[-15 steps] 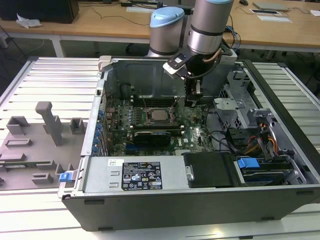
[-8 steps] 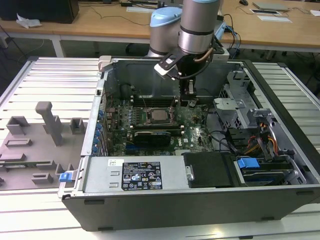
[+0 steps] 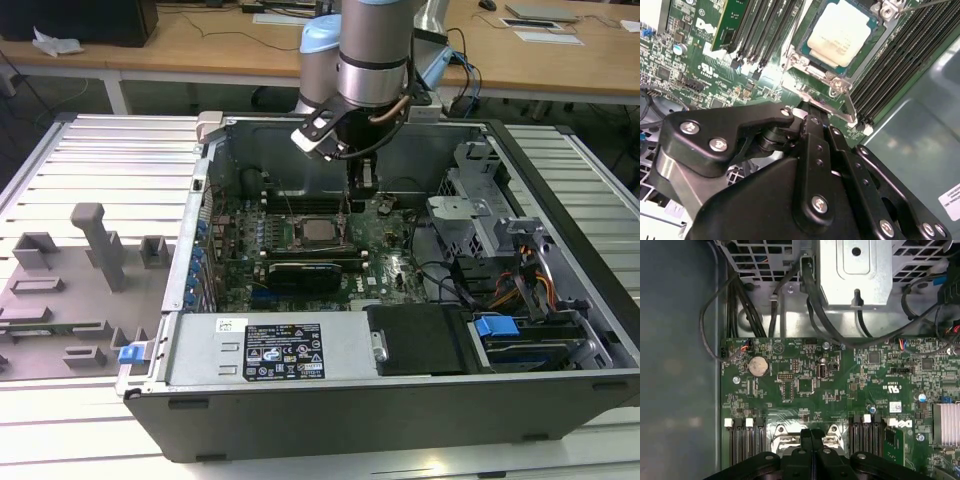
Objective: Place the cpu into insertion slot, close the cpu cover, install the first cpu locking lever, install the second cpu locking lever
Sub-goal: 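Close the cpu cover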
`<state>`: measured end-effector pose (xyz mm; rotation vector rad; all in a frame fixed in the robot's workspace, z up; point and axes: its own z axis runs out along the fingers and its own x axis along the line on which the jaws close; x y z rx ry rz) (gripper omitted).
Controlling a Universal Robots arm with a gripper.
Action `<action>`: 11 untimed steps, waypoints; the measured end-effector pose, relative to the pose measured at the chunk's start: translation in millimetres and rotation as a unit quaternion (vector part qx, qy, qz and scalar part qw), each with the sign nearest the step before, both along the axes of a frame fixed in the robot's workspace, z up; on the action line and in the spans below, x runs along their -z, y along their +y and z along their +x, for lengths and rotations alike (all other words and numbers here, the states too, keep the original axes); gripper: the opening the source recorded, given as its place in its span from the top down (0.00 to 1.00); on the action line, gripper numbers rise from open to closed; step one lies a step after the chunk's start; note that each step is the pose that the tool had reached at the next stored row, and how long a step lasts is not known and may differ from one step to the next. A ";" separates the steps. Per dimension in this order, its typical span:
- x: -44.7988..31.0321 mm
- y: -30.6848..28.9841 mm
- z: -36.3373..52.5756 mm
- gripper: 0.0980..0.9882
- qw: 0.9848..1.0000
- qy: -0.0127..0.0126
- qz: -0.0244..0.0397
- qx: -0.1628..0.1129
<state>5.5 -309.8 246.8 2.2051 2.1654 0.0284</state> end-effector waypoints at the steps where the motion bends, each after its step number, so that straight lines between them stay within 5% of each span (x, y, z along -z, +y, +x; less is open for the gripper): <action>1: 0.0 0.0 -1.6 0.99 1.000 -0.001 0.000 0.000; 8: 0.0 0.2 -8.3 0.99 1.000 -0.003 0.000 0.000; 11: 0.5 0.2 -15.1 0.99 1.000 -0.009 0.000 0.000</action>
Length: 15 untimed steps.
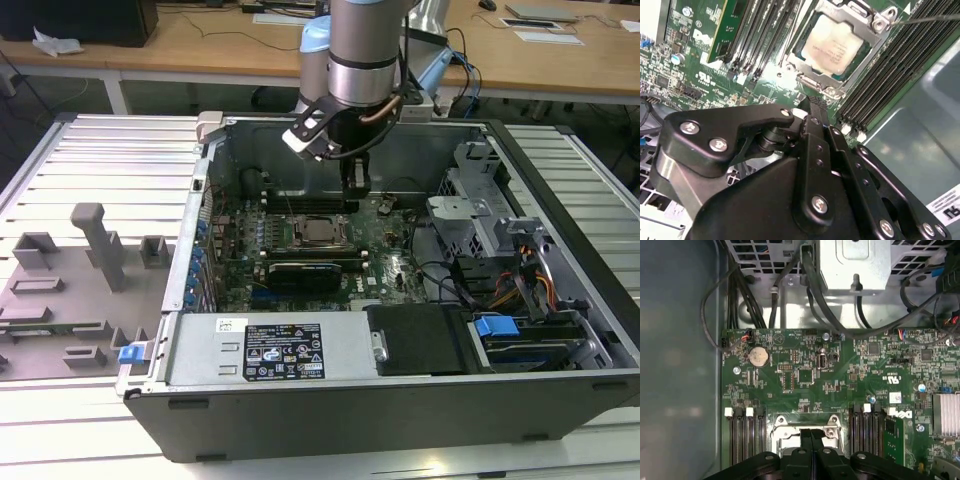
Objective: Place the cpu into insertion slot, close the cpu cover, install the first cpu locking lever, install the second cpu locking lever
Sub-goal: 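Close the cpu cover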
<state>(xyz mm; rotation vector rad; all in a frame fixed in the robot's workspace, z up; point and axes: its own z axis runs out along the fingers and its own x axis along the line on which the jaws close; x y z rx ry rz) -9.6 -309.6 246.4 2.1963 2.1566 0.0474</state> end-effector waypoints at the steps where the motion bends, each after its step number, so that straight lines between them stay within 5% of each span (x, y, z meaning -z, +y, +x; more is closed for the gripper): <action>1: 0.4 0.0 -3.9 0.99 1.000 -0.001 0.000 0.000; 4: 3.1 0.0 -13.1 0.99 1.000 -0.003 0.000 0.000; 9: 12.5 -0.1 -33.5 0.99 1.000 -0.010 0.000 0.000; 15: 19.4 -0.3 -40.9 0.99 1.000 -0.010 -0.001 0.000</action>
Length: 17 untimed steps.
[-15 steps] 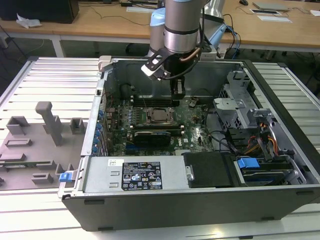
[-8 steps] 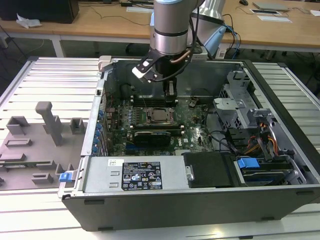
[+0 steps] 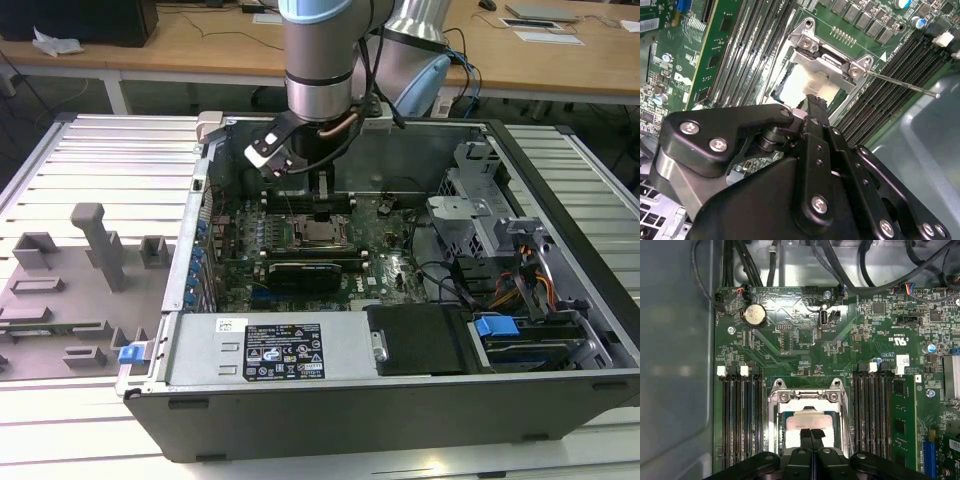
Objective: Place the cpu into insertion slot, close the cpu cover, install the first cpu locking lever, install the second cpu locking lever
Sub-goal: 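Close the cpu cover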
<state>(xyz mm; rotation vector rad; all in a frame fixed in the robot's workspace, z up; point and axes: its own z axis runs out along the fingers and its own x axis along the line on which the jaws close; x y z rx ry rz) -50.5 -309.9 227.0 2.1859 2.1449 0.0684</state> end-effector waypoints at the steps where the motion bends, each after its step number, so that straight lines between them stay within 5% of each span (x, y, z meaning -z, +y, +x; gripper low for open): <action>1: 0.2 0.1 0.0 0.99 1.000 0.000 0.000 0.000; 5: 0.3 0.1 0.1 0.99 0.999 0.000 -0.003 -0.037; 10: 0.3 0.1 0.0 0.99 0.995 0.000 -0.006 -0.096; 13: 0.3 0.1 0.0 0.99 0.991 0.000 -0.007 -0.135; 16: 0.4 0.1 0.0 0.99 0.982 0.000 -0.009 -0.188; 17: 0.4 0.1 0.0 0.99 0.980 0.000 -0.010 -0.198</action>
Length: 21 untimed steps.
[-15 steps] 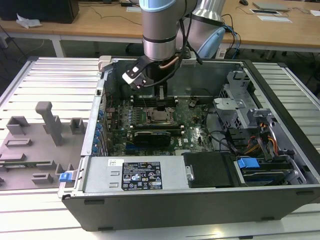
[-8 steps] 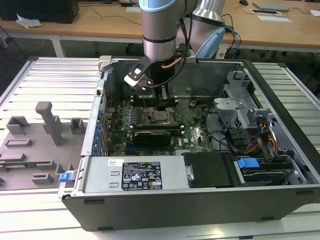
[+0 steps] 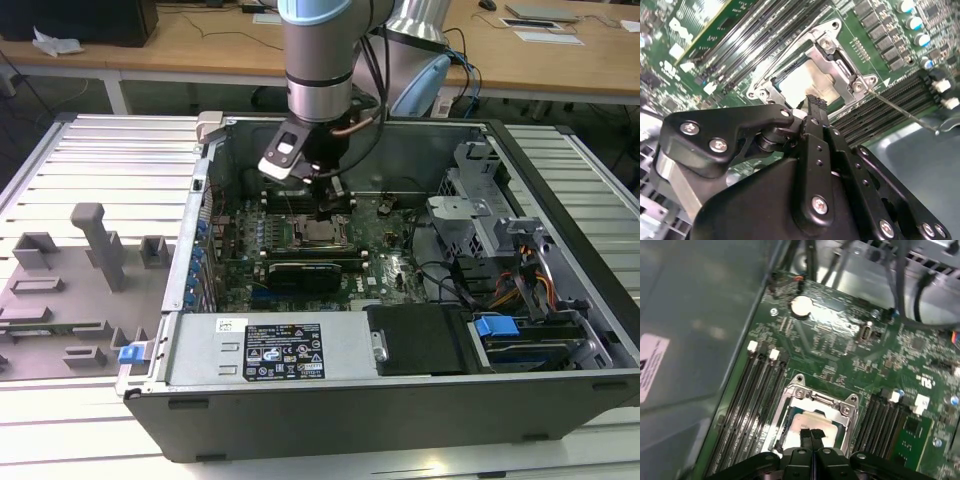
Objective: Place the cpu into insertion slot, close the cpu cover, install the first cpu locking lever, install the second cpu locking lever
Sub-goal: 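Close the cpu cover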
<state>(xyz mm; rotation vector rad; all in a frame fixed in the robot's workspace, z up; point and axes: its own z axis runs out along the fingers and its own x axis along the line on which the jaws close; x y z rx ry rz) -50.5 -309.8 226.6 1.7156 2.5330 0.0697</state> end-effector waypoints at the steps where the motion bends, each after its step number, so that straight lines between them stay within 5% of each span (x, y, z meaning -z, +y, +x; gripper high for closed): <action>1: 0.0 0.0 0.0 0.99 1.000 0.000 0.000 -0.009; 3: 0.0 0.0 0.0 0.99 0.999 0.000 -0.001 -0.032; 7: 0.0 0.0 0.0 0.99 0.996 0.000 -0.006 -0.092; 11: 0.0 0.0 0.0 0.99 0.988 0.000 -0.009 -0.156; 15: 0.1 0.0 0.0 0.99 0.971 0.000 -0.014 -0.237; 17: 0.1 0.0 0.0 0.99 0.967 0.000 -0.015 -0.256; 19: 0.1 0.0 0.0 0.99 0.957 0.000 -0.017 -0.289; 21: 0.1 0.0 0.0 0.99 0.943 0.000 -0.020 -0.333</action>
